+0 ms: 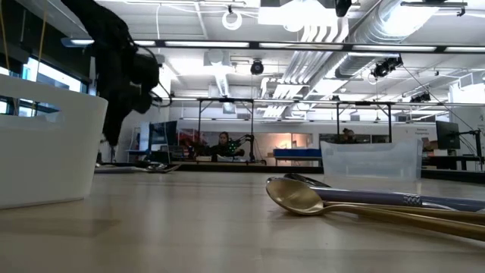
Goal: Sort silverware by color (type)
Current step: Put the black spoon into the transparent bin
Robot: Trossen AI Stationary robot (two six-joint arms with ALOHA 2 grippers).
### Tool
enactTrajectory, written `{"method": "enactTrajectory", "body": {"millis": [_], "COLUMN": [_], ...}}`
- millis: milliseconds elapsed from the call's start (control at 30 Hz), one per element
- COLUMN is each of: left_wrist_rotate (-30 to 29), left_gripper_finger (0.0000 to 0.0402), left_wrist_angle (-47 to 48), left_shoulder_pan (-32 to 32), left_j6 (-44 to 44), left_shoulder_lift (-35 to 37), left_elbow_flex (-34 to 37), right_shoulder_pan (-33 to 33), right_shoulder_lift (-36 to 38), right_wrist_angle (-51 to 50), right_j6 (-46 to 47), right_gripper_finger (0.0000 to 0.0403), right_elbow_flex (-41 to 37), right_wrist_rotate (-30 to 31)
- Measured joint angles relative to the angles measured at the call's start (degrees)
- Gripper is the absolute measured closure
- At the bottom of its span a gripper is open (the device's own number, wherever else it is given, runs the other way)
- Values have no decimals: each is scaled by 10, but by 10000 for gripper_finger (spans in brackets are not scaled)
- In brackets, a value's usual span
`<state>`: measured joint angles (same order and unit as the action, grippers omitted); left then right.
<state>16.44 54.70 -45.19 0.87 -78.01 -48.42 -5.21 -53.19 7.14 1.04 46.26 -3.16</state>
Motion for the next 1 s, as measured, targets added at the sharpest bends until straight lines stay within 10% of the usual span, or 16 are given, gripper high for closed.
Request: {"method": "enactTrajectory", "body": {"millis": [367,700,1000], "left_wrist_rotate": [123,106,16], "left_gripper_finger": [401,401,401], "left_wrist_angle": [-226,-597,-623], "left_shoulder_pan": [64,187,257], "left_j6": [-117,-210,-153], "left_shoulder_lift": [143,186,183], "left_elbow_flex": [-61,-62,-63], "right_shoulder_pan": [0,0,0], "right_shoulder_lift": [0,-13,-16], "right_wrist_angle": [52,109,111], "right_j6": [0,35,36], "right_gripper_finger": [402,402,402], "right_elbow_flex": [0,0,0], "right_wrist_rotate": [0,0,0]}}
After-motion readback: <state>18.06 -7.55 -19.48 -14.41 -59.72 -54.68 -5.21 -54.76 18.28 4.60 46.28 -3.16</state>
